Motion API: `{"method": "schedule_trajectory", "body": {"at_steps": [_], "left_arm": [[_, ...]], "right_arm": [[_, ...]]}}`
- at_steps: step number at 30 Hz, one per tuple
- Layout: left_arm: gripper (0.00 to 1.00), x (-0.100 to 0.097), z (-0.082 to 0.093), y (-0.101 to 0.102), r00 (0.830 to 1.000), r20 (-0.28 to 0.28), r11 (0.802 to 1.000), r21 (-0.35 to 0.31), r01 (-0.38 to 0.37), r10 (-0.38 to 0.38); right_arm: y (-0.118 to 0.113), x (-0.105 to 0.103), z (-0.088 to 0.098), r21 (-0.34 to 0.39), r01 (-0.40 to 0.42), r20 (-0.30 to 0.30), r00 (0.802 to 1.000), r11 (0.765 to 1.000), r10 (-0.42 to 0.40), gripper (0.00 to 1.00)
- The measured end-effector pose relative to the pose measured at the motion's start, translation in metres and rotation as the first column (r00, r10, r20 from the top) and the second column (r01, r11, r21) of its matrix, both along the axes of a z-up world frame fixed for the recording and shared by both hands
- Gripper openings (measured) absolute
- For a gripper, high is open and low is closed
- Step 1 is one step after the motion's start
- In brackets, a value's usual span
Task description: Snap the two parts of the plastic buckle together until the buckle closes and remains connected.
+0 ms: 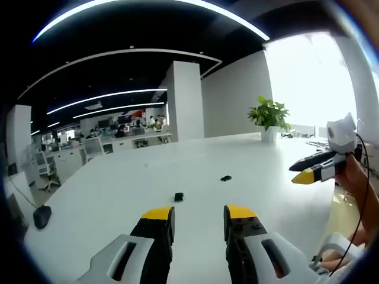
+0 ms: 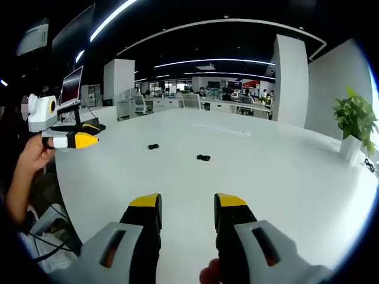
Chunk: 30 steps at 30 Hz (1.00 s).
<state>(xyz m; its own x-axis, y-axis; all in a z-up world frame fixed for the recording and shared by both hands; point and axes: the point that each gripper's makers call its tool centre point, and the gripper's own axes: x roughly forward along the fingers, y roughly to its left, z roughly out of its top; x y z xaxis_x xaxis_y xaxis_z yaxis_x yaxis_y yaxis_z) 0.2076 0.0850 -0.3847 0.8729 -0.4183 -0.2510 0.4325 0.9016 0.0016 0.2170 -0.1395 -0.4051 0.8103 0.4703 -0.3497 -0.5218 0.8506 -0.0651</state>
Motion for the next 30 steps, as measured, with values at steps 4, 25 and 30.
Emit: {"method": "schedule_trajectory", "body": {"at_steps": [4, 25, 30], "left_arm": [[0.33, 0.001, -0.001, -0.001, 1.000, -0.005, 1.000, 0.000, 0.010, -0.010], [0.33, 0.018, -0.012, 0.001, 0.999, -0.039, 1.000, -0.013, 0.020, -0.020], [0.33, 0.027, -0.010, 0.002, 0.999, -0.036, 0.999, -0.019, 0.025, -0.026]], "right_arm": [[0.000, 0.001, 0.000, 0.000, -0.004, -0.001, 1.000, 1.000, 0.004, 0.36], [-0.003, 0.015, -0.004, 0.001, -0.022, -0.020, 1.000, 1.000, 0.022, 0.35], [0.005, 0.022, -0.005, -0.002, -0.038, -0.031, 0.999, 0.999, 0.038, 0.35]]}}
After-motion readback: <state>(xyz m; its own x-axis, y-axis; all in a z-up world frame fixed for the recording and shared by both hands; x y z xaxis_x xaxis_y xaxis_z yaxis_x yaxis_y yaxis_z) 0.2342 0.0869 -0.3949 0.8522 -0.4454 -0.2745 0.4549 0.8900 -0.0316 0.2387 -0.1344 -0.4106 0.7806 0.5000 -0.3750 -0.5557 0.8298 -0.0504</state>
